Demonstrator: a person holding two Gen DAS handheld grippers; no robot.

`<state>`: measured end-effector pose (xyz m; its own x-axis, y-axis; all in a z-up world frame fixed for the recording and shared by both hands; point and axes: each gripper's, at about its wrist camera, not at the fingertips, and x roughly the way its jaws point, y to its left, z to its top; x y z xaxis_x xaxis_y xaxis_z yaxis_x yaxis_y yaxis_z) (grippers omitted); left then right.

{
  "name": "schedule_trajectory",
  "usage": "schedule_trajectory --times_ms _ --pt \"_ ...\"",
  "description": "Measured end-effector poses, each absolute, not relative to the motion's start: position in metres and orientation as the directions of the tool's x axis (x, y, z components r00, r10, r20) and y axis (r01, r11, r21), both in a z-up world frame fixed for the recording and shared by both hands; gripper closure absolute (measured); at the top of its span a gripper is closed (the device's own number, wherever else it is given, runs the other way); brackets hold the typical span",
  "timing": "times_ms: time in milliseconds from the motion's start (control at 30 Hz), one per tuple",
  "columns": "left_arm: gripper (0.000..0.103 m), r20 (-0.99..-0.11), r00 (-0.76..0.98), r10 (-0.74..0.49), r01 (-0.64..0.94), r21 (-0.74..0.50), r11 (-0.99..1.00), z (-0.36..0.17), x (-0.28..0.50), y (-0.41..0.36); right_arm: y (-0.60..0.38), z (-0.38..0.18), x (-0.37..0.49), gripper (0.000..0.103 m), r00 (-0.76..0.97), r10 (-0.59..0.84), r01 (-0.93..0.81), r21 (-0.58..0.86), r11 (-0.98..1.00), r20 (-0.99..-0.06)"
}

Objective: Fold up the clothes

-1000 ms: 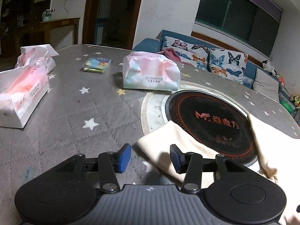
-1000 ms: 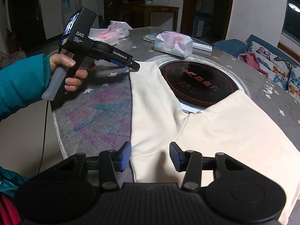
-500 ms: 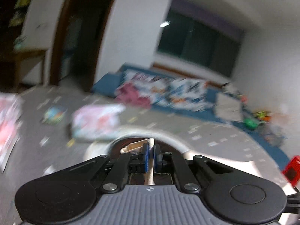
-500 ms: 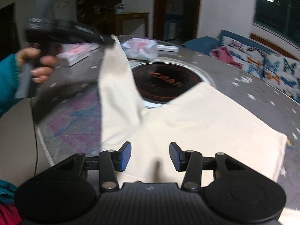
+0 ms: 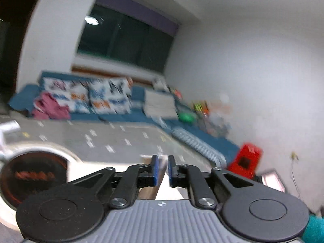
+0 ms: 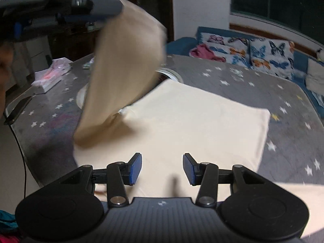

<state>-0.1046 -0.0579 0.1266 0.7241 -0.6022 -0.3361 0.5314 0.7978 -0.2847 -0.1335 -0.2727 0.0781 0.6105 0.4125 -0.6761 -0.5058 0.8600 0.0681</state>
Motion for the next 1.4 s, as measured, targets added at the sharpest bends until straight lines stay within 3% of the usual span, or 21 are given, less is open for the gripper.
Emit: schedule_trajectory --times_ms 100,233,500,767,833,900,1000,1067,1167,1300,1400 --pt "0.084 -0.405 0.699 -0.59 0.534 -0.253 0.807 0.105 -0.105 -0.066 -0.285 0.071 -0.135 0.058 0.601 0.397 -0.477 0.088 0.875 -0.693" --pt "0.074 -0.493 0.694 -0.524 0.47 -0.241 0.849 0.081 -0.101 -0.041 -0.3 0.065 -0.139 0.057 0.59 0.386 -0.454 0.104 0.885 -0.709" --pt "0.075 -0.618 0.691 -0.376 0.364 -0.152 0.919 0.042 -0.104 -0.001 -0.312 0.069 -0.133 0.06 0.627 0.357 -0.387 0.121 0.914 -0.692" --pt "0.073 -0.634 0.688 -0.352 0.303 -0.19 0.934 0.037 -0.088 0.014 -0.301 0.056 -0.109 0.073 0.622 0.331 -0.353 0.123 0.927 -0.709" --pt "0.064 -0.636 0.687 -0.352 0.289 -0.206 0.935 0.037 -0.077 0.011 -0.3 0.053 -0.106 0.077 0.621 0.324 -0.341 0.126 0.931 -0.713" --pt "0.061 -0.638 0.685 -0.352 0.275 -0.222 0.936 0.037 -0.066 0.009 -0.297 0.052 -0.106 0.078 0.623 0.315 -0.337 0.118 0.934 -0.716" --pt "0.066 -0.659 0.66 -0.36 0.238 -0.272 0.932 0.027 -0.051 0.01 -0.294 0.052 -0.107 0.078 0.629 0.299 -0.341 0.091 0.936 -0.718" --pt "0.084 -0.658 0.66 -0.362 0.235 -0.276 0.932 0.025 -0.051 0.011 -0.292 0.052 -0.108 0.078 0.633 0.29 -0.344 0.075 0.936 -0.718" --pt "0.095 -0.647 0.688 -0.328 0.236 -0.229 0.945 0.026 -0.06 0.01 -0.292 0.052 -0.109 0.078 0.634 0.279 -0.344 0.061 0.937 -0.721" --pt "0.097 -0.671 0.708 -0.218 0.155 -0.153 0.976 0.026 -0.068 0.018 -0.29 0.051 -0.111 0.078 0.638 0.276 -0.358 0.04 0.933 -0.719" --pt "0.097 -0.663 0.713 -0.228 0.144 -0.18 0.973 0.032 -0.071 0.028 -0.291 0.052 -0.112 0.078 0.645 0.277 -0.354 0.044 0.934 -0.712"
